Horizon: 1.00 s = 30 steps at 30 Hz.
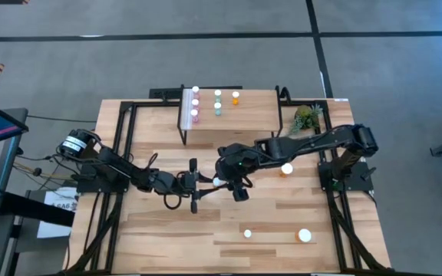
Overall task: Pick and place medicine bottles onto shelf by color
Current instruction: Put the left small orange pill bottle on the shelf aligned with the other small orange pill bottle
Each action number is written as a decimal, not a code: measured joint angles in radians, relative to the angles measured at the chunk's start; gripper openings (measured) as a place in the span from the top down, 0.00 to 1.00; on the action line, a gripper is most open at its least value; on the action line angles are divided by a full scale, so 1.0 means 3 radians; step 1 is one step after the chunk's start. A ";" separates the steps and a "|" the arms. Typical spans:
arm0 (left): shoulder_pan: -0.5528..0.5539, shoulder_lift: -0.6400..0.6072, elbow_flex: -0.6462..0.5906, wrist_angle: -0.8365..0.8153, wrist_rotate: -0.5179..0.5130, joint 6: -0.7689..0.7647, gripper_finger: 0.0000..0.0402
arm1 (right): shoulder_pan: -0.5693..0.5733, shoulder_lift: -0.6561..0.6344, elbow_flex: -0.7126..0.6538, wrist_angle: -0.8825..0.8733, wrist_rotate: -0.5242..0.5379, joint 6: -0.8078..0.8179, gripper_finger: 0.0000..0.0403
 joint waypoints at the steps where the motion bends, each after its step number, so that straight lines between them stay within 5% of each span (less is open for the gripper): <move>1: 0.0000 0.0000 -0.0001 -0.0006 0.0001 -0.0001 0.76 | 0.0000 0.0000 0.0000 -0.0001 -0.0033 0.0014 0.53; 13: -0.0001 0.0000 0.0000 -0.0047 -0.0022 -0.0026 0.76 | 0.0000 0.0000 0.0000 -0.0001 -0.0050 0.0083 0.50; 30: -0.0004 0.0000 0.0000 -0.0063 -0.0031 -0.0061 0.76 | 0.0000 0.0000 0.0000 -0.0003 -0.0047 0.0081 0.64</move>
